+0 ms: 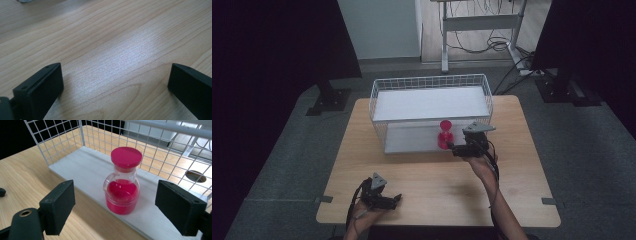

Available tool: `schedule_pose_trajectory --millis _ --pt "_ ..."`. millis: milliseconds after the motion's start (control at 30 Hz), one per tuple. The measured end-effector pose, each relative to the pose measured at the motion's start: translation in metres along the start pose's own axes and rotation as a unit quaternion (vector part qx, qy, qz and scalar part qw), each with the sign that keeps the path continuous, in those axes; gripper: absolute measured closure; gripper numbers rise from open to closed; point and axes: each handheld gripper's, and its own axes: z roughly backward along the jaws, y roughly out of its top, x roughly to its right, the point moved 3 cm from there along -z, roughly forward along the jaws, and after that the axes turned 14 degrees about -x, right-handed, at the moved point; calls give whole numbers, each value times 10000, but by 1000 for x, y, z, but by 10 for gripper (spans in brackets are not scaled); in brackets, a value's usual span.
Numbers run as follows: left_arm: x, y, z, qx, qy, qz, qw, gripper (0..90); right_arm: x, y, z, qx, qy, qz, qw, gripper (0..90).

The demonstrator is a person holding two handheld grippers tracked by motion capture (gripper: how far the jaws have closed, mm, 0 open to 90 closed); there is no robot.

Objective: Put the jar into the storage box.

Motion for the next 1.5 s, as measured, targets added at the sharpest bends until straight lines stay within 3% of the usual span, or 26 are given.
schedule_pose_trajectory --millis 1000,1500 --pt "0 0 0 17 -6 20 10000 0 -3 -38 16 -189 66 75 9998 136" --pt "0 0 0 21 -8 31 10000 0 -1 -55 26 -250 -15 76 9997 130"
